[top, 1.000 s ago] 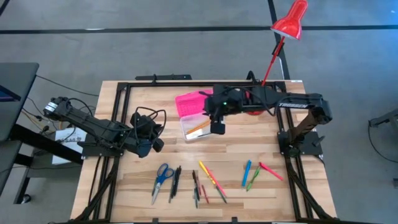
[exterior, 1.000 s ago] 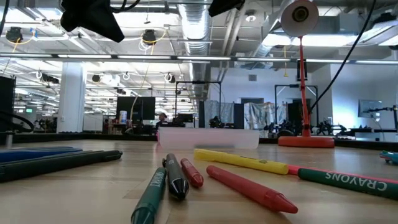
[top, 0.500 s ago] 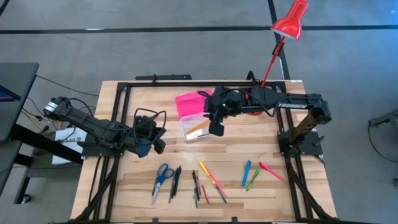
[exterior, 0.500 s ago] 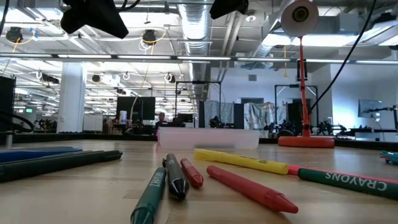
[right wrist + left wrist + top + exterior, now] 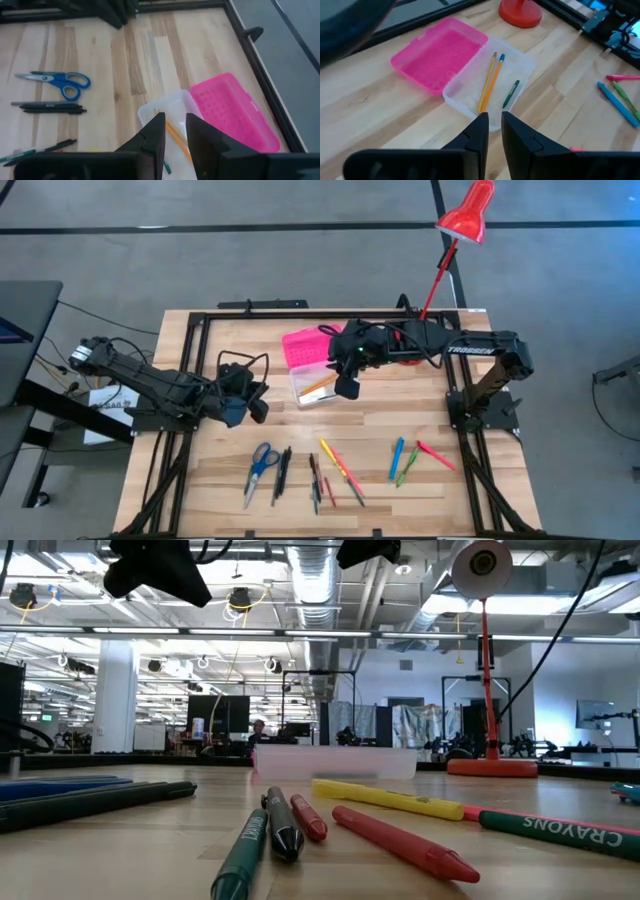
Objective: Pick & place school supplies into a supply box
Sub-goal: Put the blue scissors into the pink supply box
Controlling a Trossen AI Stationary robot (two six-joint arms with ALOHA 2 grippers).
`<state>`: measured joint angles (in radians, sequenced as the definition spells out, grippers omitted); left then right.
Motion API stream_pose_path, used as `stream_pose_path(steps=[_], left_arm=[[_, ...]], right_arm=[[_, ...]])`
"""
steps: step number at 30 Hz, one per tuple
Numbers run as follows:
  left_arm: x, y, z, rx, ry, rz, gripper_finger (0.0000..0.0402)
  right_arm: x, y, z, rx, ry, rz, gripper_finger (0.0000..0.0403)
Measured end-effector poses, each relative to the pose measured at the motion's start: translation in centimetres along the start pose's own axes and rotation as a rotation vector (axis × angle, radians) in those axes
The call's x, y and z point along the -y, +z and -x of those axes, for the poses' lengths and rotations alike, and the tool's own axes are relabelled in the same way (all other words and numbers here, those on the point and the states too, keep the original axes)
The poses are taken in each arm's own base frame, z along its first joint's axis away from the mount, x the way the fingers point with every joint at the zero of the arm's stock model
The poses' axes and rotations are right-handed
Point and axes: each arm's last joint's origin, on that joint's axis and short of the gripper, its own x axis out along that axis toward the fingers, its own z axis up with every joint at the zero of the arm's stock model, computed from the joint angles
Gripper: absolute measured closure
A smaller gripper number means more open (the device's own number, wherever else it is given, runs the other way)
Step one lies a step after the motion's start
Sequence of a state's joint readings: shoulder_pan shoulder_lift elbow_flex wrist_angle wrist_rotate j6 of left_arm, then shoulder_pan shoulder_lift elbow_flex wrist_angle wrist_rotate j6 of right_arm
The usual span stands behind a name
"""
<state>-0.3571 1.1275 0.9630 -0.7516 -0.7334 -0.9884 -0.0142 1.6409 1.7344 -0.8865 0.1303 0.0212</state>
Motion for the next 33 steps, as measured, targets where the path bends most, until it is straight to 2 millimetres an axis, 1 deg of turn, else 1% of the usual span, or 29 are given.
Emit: stream_pose_path(steps=[6,10,15,20,29,33], left_arm=[[0.4,-0.6,-0.7,-0.052,0.003,-0.106,0.0356],[0.8,-0.9,-1.1,-0.106,-0.026,-0.122,0.0356],[0.7,-0.9,-1.5,-0.153,-0.049,-0.215,0.0356],[0.4,-0.4,-1.8,-0.138,-0.034,-0.245,0.0356],[0.0,0.1,-2.1,-0.047,0.059,-0.283,0.0356],[0.0,0.2,-2.1,-0.034,0.071,-0.284,0.0356]], right_arm=[[0.0,0.3,0.0,0.035,0.001,-0.054,0.0332],[-0.5,0.4,0.1,0.041,0.010,-0.046,0.0332],[-1.2,0.4,0.2,0.046,0.026,-0.032,0.0332],[-1.2,0.5,0.2,0.058,0.026,-0.035,0.0332],[-0.9,0.5,0.1,0.050,0.020,-0.038,0.0332],[-0.7,0.4,0.1,0.047,0.014,-0.008,0.0332]])
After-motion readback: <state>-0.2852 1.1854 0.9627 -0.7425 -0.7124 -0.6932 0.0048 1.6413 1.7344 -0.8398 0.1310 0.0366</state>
